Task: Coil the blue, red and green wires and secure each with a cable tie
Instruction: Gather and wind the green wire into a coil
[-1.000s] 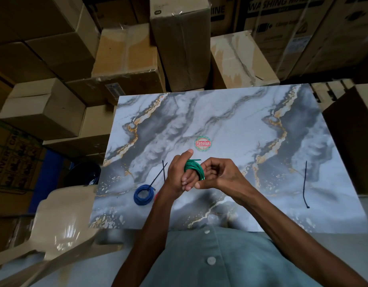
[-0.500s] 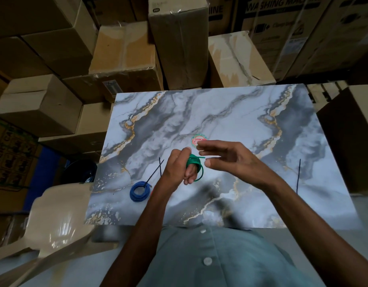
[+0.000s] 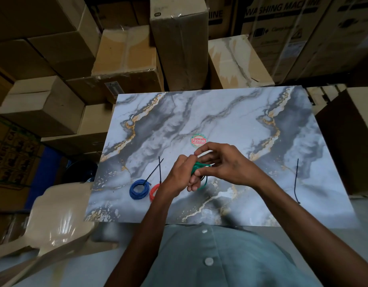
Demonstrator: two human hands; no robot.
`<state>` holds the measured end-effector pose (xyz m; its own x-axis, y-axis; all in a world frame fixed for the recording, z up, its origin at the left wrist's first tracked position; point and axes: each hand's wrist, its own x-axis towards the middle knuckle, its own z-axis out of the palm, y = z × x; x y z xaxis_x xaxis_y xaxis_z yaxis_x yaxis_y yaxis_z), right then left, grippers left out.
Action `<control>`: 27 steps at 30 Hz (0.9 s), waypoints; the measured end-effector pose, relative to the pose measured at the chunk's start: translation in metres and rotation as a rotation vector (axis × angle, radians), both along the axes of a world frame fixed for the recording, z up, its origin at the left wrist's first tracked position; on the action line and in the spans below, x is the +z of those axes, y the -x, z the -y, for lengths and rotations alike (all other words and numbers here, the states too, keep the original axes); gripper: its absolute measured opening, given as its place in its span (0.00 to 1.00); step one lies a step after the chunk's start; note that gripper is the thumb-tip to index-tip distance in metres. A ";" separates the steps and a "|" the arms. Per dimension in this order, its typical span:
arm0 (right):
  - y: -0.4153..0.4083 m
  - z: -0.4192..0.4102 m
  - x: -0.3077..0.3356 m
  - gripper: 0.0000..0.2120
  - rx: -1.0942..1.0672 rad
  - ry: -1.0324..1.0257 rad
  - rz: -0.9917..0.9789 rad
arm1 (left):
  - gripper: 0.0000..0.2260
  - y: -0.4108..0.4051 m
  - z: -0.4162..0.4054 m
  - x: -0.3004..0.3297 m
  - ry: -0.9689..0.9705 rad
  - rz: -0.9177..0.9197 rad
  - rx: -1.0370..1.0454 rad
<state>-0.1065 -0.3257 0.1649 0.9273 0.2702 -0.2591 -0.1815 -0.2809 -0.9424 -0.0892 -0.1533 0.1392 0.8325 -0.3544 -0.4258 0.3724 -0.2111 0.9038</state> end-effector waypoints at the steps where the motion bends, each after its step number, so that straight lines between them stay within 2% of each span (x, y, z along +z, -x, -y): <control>1: 0.001 0.000 -0.002 0.20 -0.018 0.000 -0.012 | 0.28 0.002 0.000 -0.002 0.005 -0.005 -0.010; 7: 0.011 -0.012 -0.010 0.18 -0.110 0.166 0.011 | 0.27 0.011 0.005 -0.019 0.033 -0.058 0.094; 11: 0.017 -0.018 -0.011 0.12 -0.101 0.298 0.072 | 0.25 0.019 0.005 -0.032 -0.040 -0.114 0.262; 15: 0.033 -0.032 -0.011 0.10 0.004 0.200 0.045 | 0.18 0.012 0.007 -0.028 -0.089 -0.094 0.541; 19: 0.029 -0.022 -0.004 0.07 -0.089 0.217 0.099 | 0.17 0.009 0.013 -0.023 -0.044 -0.109 0.574; 23: 0.022 -0.001 -0.006 0.16 -0.159 0.190 0.155 | 0.20 0.010 0.010 -0.029 -0.110 -0.111 0.555; 27: 0.029 -0.008 -0.021 0.25 -0.017 0.149 0.274 | 0.18 0.012 0.012 -0.028 -0.160 -0.095 0.551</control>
<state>-0.1351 -0.3173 0.1444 0.9721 0.2318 -0.0348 0.0675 -0.4191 -0.9054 -0.1009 -0.1651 0.1115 0.8314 0.1951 -0.5203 0.5440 -0.0947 0.8338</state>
